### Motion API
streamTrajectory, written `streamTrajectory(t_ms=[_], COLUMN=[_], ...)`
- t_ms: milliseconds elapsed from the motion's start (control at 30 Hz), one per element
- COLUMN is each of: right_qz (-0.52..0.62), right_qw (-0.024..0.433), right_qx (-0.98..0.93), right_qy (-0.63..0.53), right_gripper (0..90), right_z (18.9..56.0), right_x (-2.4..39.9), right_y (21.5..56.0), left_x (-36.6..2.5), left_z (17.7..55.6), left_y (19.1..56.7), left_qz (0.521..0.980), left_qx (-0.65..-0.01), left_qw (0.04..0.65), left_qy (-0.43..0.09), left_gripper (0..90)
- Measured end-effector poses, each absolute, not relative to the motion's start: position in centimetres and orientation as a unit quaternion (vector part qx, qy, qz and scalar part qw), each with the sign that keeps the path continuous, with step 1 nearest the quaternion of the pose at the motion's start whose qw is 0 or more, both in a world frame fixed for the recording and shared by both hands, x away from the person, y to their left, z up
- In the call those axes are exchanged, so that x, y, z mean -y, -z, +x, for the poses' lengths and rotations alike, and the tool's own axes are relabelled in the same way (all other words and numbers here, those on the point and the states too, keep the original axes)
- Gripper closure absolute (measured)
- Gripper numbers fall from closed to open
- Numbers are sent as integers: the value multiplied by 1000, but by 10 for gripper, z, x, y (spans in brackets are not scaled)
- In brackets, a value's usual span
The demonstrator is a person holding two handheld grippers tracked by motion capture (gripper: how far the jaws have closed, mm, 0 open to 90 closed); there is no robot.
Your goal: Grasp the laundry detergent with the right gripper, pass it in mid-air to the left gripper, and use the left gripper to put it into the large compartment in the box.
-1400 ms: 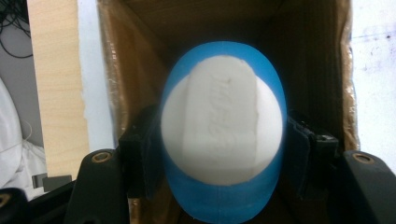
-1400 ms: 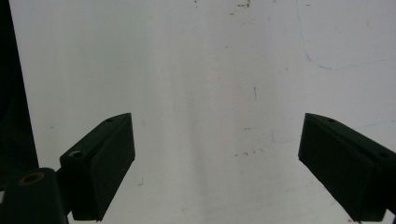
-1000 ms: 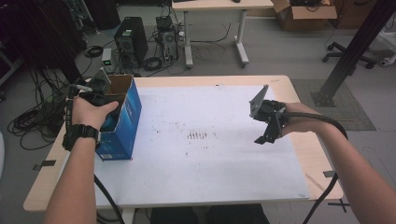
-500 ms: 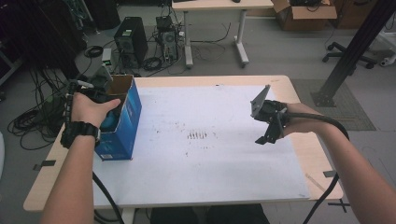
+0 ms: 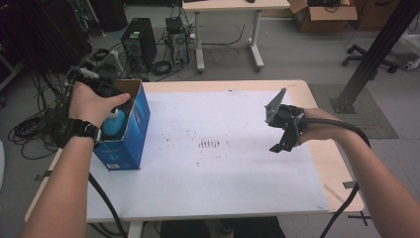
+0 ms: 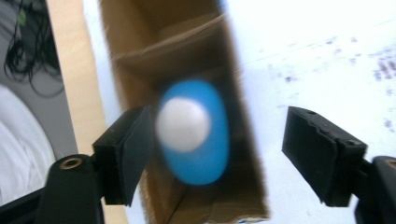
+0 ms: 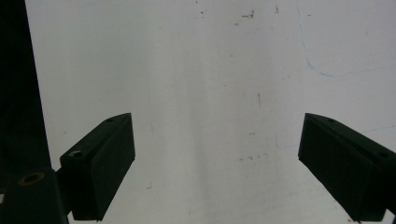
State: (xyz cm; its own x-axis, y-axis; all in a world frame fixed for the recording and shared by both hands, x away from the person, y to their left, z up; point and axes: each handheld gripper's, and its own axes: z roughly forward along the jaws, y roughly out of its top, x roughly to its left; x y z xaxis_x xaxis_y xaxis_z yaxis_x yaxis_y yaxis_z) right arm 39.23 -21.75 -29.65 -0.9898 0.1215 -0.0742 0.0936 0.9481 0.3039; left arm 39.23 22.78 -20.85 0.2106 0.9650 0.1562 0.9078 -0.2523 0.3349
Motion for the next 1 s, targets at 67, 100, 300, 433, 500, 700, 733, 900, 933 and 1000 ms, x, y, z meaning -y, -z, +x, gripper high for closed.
streamTrajectory(t_ms=[67, 100, 300, 433, 500, 700, 733, 900, 933, 1000], right_qz=[55, 54, 53, 56, 55, 53, 52, 54, 54, 54], right_qw=[45, 46, 43, 44, 44, 42, 41, 31, 30, 27], right_qx=[-985, -985, -983, -981, -981, -979, -978, -975, -974, -973], right_qy=[-154, -155, -170, -178, -179, -194, -196, -215, -216, -223], right_gripper=[107, 106, 104, 103, 102, 93, 91, 77, 75, 68], right_z=[393, 393, 394, 395, 395, 397, 397, 397, 397, 397], right_x=[216, 216, 213, 212, 211, 207, 207, 204, 204, 203], right_y=[296, 295, 291, 287, 286, 282, 282, 278, 277, 276], left_x=[-217, -212, -172, -149, -140, -124, -121, -111, -109, -105], left_z=[393, 393, 395, 394, 394, 395, 395, 394, 393, 393], left_y=[206, 205, 210, 218, 221, 232, 234, 242, 244, 246], left_qz=[788, 794, 841, 868, 877, 896, 899, 911, 913, 916], left_qx=[-586, -578, -510, -466, -450, -416, -409, -386, -382, -375], left_qw=[90, 91, 95, 90, 93, 100, 101, 104, 108, 111], left_qy=[-165, -164, -152, -147, -140, -121, -119, -102, -97, -91], left_gripper=[236, 232, 194, 177, 173, 142, 137, 101, 97, 79])
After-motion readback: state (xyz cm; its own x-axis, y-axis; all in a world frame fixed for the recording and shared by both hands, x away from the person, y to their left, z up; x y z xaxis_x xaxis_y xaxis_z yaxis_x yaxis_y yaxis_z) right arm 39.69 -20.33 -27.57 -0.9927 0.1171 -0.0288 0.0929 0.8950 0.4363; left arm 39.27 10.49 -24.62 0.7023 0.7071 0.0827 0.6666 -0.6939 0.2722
